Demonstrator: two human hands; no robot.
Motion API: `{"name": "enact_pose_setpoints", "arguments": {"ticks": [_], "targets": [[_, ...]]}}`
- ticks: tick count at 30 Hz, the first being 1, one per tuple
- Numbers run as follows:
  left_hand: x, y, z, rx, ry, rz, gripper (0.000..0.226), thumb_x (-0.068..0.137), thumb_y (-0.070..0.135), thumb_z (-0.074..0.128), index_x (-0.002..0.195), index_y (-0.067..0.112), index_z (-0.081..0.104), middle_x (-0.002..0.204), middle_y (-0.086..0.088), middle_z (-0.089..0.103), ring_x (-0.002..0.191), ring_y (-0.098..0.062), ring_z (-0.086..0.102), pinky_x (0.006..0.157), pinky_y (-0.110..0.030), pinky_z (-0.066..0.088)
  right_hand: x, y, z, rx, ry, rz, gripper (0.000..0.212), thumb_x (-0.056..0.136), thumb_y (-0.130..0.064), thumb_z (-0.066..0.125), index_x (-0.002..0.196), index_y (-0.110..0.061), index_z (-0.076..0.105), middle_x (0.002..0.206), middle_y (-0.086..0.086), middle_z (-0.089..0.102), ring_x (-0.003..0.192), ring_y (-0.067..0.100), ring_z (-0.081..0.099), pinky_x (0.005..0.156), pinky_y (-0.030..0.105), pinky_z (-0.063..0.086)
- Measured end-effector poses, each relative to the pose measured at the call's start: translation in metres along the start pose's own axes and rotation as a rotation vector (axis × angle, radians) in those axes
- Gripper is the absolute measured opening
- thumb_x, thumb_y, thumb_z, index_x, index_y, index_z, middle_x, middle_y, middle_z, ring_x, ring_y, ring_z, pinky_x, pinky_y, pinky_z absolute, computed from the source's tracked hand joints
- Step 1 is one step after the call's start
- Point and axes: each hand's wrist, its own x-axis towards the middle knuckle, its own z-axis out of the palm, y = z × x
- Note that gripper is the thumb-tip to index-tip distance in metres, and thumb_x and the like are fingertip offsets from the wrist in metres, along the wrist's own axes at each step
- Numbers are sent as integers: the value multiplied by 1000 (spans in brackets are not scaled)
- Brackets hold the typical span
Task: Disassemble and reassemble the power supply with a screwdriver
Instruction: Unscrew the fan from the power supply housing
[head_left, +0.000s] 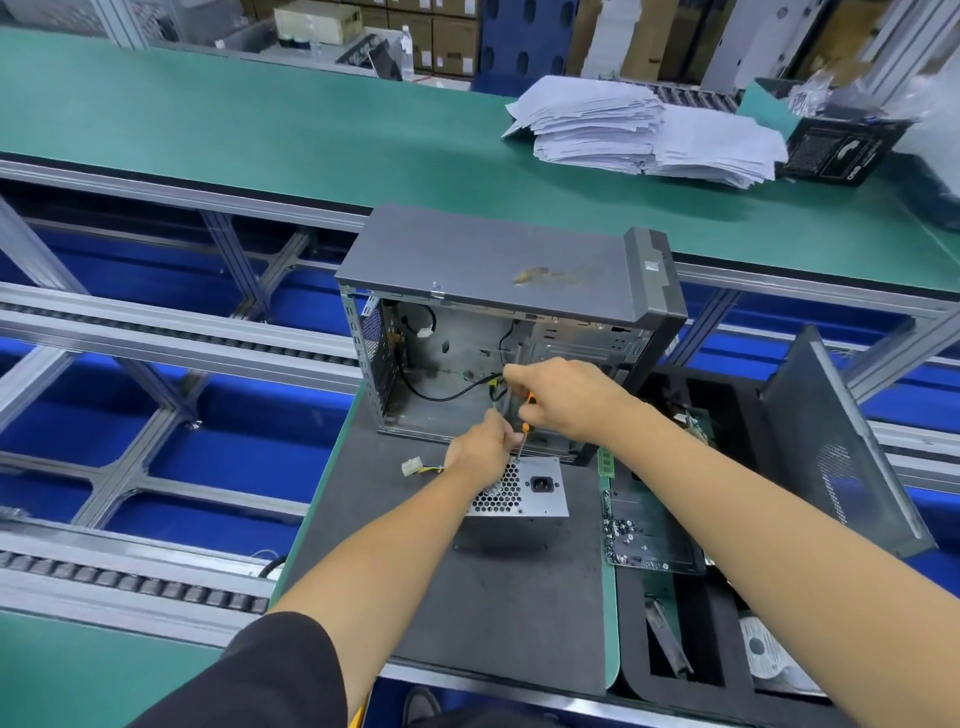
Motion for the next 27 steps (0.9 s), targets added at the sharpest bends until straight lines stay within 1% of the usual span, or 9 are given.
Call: {"name": "enact_pose_setpoints", "arguments": {"ticks": [3,7,10,14,17,19,22,25,27], "targets": [[0,-2,4,-15,31,-2,9,103,33,42,101,25,39,75,22,51,65,-8,49,54,-34,34,0,5,0,-34,-45,42,10,84,-27,52,89,-28,43,74,-5,56,67,23,56,52,32,38],[-1,-1,5,-8,62,-5,12,102,27,47,102,24,36,69,24,46,63,-10,48,50,-30,28,1,12,-8,40,-118,-67,27,82,-16,57,93,-33,41,95,-5,42,74,18,53,53,33,35],[0,0,7,6,72,-7,15,102,27,48,102,22,34,71,19,48,62,-14,50,52,-34,30,3,10,-10,-27,-110,-168,22,83,-15,58,91,-29,43,86,-9,44,75,17,49,52,31,31],[0,-1,9,56,89,0,22,100,22,52,101,20,30,69,19,40,55,-8,40,50,-33,26,5,8,-8,-196,-86,-76,13,87,-28,52,99,-24,49,67,-11,44,67,22,53,51,30,28],[2,-1,10,84,75,-4,23,97,15,52,102,19,30,77,14,47,64,-19,49,60,-36,35,6,10,-11,-72,-153,-96,26,85,-21,57,110,-23,48,96,-4,44,70,14,51,52,31,30],[4,-1,10,73,74,-8,21,98,18,50,103,20,30,81,11,52,71,-25,52,64,-37,37,5,10,-15,73,-197,-193,30,82,-6,57,108,-19,49,102,-2,41,75,8,48,51,33,32],[6,-3,13,81,90,3,23,100,21,48,101,23,24,70,14,42,65,-24,47,59,-35,33,8,6,-14,19,-177,-272,21,82,-10,55,101,-17,50,94,-2,51,78,19,49,52,33,31],[6,-5,15,94,112,12,27,100,21,47,93,24,21,67,19,37,53,-9,39,48,-32,21,12,2,-10,-155,-128,-142,12,88,-26,49,98,-20,48,71,-3,52,66,26,50,48,30,20],[7,-5,15,96,101,3,26,100,21,47,93,24,22,67,17,40,54,-11,40,50,-33,25,13,1,-10,-115,-153,-102,14,87,-25,49,100,-23,45,78,-3,51,67,25,53,48,30,22]]}}
